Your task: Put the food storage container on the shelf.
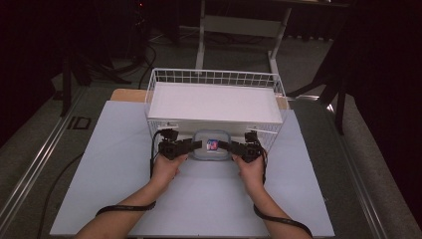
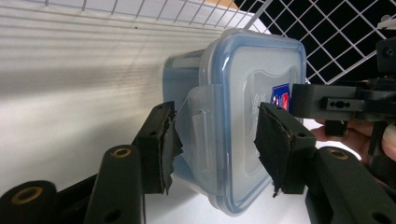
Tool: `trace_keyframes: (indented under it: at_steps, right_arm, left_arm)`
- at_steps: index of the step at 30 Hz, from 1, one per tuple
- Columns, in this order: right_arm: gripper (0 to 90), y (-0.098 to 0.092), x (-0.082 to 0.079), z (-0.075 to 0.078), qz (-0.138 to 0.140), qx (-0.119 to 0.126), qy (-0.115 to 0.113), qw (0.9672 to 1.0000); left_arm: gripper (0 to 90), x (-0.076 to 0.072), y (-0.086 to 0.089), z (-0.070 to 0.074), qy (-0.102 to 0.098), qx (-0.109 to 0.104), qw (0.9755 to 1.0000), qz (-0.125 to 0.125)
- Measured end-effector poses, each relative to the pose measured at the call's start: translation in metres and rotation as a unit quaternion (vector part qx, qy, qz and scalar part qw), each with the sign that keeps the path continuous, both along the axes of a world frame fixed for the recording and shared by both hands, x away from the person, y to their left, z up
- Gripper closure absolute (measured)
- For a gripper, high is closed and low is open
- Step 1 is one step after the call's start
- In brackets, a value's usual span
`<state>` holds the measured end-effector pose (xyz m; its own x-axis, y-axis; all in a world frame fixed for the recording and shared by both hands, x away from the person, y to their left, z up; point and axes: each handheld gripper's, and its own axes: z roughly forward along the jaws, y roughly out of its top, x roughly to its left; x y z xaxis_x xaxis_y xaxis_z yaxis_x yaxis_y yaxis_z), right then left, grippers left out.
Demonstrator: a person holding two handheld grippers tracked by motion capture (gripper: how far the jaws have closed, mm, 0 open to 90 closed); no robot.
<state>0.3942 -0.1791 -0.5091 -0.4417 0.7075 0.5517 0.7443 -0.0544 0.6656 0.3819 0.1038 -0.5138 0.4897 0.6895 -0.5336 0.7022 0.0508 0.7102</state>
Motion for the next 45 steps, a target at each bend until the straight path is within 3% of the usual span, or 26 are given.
trace_keyframes:
  at_steps: [1, 3, 4, 5, 6, 9, 11, 17, 19, 20, 21, 24, 27, 30, 31, 36, 40, 43, 45]
  right_arm:
    - [39.0, 0.0, 0.0, 0.0, -0.002, -0.003, 0.0, 1.0]
    - [38.7, 0.001, 0.002, 0.0, -0.001, -0.006, -0.002, 1.0]
    - [38.9, 0.001, 0.003, 0.0, -0.002, -0.004, 0.0, 1.0]
    - [38.9, 0.001, 0.003, 0.0, -0.002, -0.004, 0.0, 1.0]
    - [38.7, 0.001, 0.005, 0.0, -0.011, -0.004, 0.007, 0.9999]
    - [33.5, 0.002, 0.009, -0.007, -0.023, 0.005, 0.02, 0.9995]
    - [33.7, 0.0, 0.01, -0.01, -0.028, 0.01, 0.017, 0.9994]
    - [37.1, 0.0, 0.01, -0.001, -0.022, -0.033, -0.021, 0.999]
    - [37.0, 0.003, 0.005, 0.003, -0.023, -0.038, -0.012, 0.9989]
    - [37.0, 0.001, 0.006, 0.001, -0.017, -0.054, -0.055, 0.9969]
    - [37.0, 0.003, 0.001, 0.004, -0.022, -0.049, -0.03, 0.9981]
    - [35.7, 0.001, -0.004, 0.006, -0.019, -0.067, -0.062, 0.9956]
    - [36.0, -0.003, -0.014, 0.009, -0.023, -0.064, -0.067, 0.9954]
    - [36.1, -0.005, -0.024, 0.014, -0.018, -0.079, -0.085, 0.993]
    - [39.7, -0.005, -0.031, 0.019, -0.008, -0.08, -0.093, 0.9924]
    - [40.7, 0.001, -0.047, 0.027, 0.019, -0.089, -0.117, 0.9889]
    - [46.2, 0.009, -0.057, 0.029, 0.039, -0.086, -0.118, 0.9884]
    - [56.8, 0.016, -0.061, 0.028, 0.06, -0.079, -0.116, 0.9882]
    - [63.6, 0.02, -0.063, 0.027, 0.068, -0.088, -0.121, 0.9865]
  left_arm:
    - [48.7, 0.001, 0.0, -0.001, -0.002, -0.004, 1.0, 0.001]
    - [47.8, 0.001, -0.001, -0.002, -0.023, 0.007, 0.9997, 0.005]
    - [47.4, 0.002, -0.002, -0.001, -0.036, 0.023, 0.999, 0.011]
    - [49.9, 0.002, -0.002, -0.001, -0.036, 0.023, 0.999, 0.011]
    - [49.9, 0.004, -0.004, -0.001, -0.042, 0.042, 0.9981, 0.017]
    - [47.4, 0.006, -0.006, -0.003, -0.05, 0.04, 0.9978, 0.016]
    - [47.3, 0.006, -0.007, -0.005, -0.054, 0.041, 0.9975, 0.021]
    - [45.0, 0.004, -0.008, -0.005, -0.052, 0.035, 0.9977, 0.026]
    - [43.1, 0.0, -0.008, -0.003, -0.054, 0.033, 0.9976, 0.028]
    - [43.2, -0.002, -0.007, -0.002, -0.058, 0.034, 0.9974, 0.027]
    - [43.2, -0.004, -0.006, -0.001, -0.065, 0.037, 0.9969, 0.026]
    - [43.2, -0.01, -0.003, 0.002, -0.064, 0.036, 0.9971, 0.021]
    - [43.2, -0.018, 0.001, 0.005, -0.063, 0.03, 0.9974, 0.017]
    - [43.1, -0.028, 0.004, 0.007, -0.072, 0.037, 0.9967, 0.004]
    - [42.2, -0.031, 0.005, 0.008, -0.077, 0.04, 0.9962, 0.001]
    - [38.2, -0.051, 0.009, 0.015, -0.089, 0.034, 0.9951, -0.028]
    - [26.7, -0.065, 0.016, 0.019, -0.083, -0.002, 0.9949, -0.057]
    - [18.1, -0.077, 0.017, 0.024, -0.098, 0.028, 0.9924, -0.069]
    - [13.8, -0.083, 0.02, 0.024, -0.1, 0.024, 0.9916, -0.079]
